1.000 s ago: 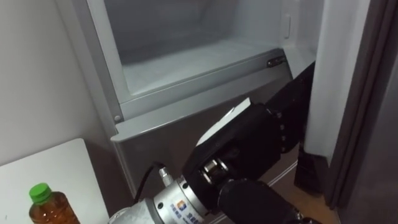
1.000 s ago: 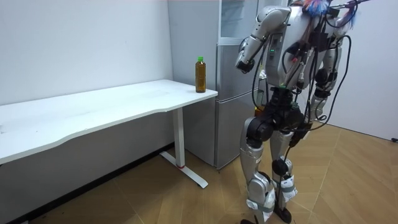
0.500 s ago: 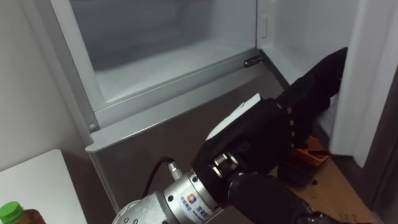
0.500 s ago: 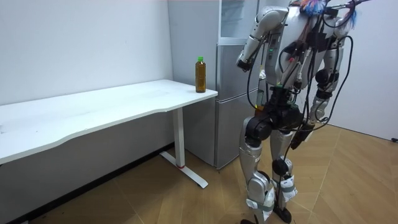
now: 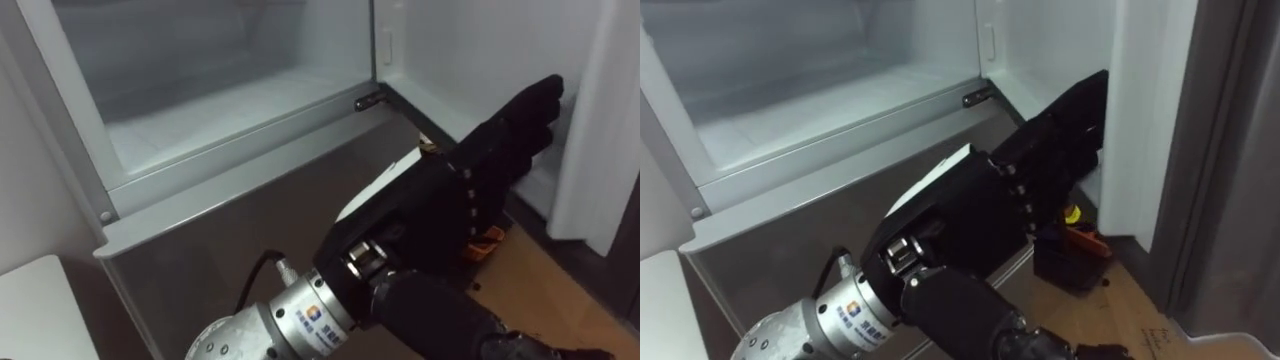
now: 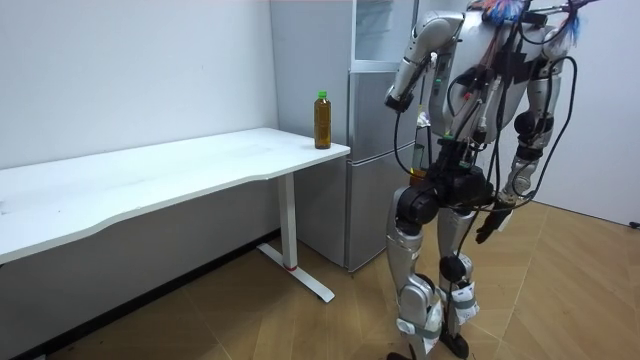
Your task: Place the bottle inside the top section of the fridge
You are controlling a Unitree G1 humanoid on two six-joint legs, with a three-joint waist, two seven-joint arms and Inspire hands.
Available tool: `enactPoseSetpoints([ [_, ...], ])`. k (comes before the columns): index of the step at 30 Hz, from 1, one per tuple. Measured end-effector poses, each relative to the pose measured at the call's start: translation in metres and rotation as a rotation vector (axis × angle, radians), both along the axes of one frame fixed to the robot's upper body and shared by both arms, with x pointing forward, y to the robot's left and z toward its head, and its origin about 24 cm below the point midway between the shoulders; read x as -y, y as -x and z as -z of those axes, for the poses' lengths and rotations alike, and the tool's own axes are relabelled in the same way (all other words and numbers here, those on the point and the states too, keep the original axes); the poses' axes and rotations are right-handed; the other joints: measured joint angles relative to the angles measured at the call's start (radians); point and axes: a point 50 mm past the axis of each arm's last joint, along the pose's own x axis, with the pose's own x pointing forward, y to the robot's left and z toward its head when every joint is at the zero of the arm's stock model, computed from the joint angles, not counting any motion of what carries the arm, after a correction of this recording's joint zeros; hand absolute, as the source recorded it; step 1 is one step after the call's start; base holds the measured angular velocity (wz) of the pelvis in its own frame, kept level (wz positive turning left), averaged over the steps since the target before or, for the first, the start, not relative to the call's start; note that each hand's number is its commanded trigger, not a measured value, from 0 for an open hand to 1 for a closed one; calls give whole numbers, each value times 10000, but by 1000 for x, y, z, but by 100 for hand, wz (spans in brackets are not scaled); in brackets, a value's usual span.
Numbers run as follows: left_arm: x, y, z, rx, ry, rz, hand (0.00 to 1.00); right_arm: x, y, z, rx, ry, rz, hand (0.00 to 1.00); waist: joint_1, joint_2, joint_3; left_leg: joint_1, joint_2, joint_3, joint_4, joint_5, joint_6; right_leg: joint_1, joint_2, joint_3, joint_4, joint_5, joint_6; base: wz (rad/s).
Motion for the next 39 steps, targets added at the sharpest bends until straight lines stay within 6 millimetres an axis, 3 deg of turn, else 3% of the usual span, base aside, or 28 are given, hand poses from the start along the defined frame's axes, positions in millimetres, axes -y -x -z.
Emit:
enactPoseSetpoints([
  [16,2,-5,0,-547,352,315,0,5,15,0,-421,242,123,0,44,48,29,22,38,-38,-11,6,-10,-10,53,12,41,24,-38,0],
  [19,2,-5,0,-562,336,291,0,6,14,0,-559,374,-200,0,68,-3,64,2,40,-39,-22,10,-17,-30,53,-24,37,32,-47,0],
  [26,0,-6,0,-682,426,266,0,5,0,-1,-338,470,-410,0,146,20,50,-219,40,-179,-23,24,-42,-145,11,-278,29,64,-43,9],
  [30,-2,-6,1,-721,393,195,0,2,-4,-1,-280,471,-802,0,349,70,15,-360,14,-593,-19,50,-83,-111,-43,-604,27,64,-45,23],
  [39,-12,-3,13,-973,67,-152,0,5,-6,-2,-281,797,-1579,0,905,50,15,-406,-24,-1144,-28,93,-147,14,-116,-1063,36,40,-43,17],
])
